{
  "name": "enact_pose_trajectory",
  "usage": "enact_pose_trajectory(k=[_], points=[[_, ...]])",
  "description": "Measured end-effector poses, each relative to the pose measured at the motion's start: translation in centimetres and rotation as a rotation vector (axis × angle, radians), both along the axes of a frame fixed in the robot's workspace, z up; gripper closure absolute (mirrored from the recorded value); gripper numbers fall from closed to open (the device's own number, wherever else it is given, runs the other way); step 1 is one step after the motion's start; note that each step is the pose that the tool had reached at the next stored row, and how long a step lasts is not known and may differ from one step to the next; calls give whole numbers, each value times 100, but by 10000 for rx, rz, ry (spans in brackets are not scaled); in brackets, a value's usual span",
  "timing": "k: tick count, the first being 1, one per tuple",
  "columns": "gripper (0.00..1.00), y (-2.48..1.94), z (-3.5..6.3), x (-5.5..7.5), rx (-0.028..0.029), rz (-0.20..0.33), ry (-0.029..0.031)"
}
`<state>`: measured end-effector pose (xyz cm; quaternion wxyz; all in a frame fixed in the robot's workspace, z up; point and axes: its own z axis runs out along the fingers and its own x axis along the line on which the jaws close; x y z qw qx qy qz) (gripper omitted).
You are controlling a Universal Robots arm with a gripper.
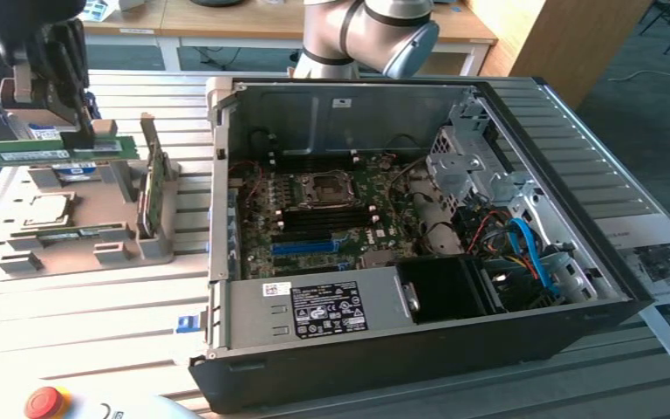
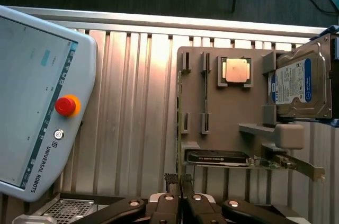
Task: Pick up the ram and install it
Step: 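Pick up the ram and move it above insertion slot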
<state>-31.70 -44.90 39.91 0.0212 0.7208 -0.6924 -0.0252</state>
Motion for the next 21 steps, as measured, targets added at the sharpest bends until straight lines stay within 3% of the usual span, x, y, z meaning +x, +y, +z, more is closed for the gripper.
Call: enact_pose_trajectory(k=[21], points=[[88, -53, 0, 446, 0, 1, 36]])
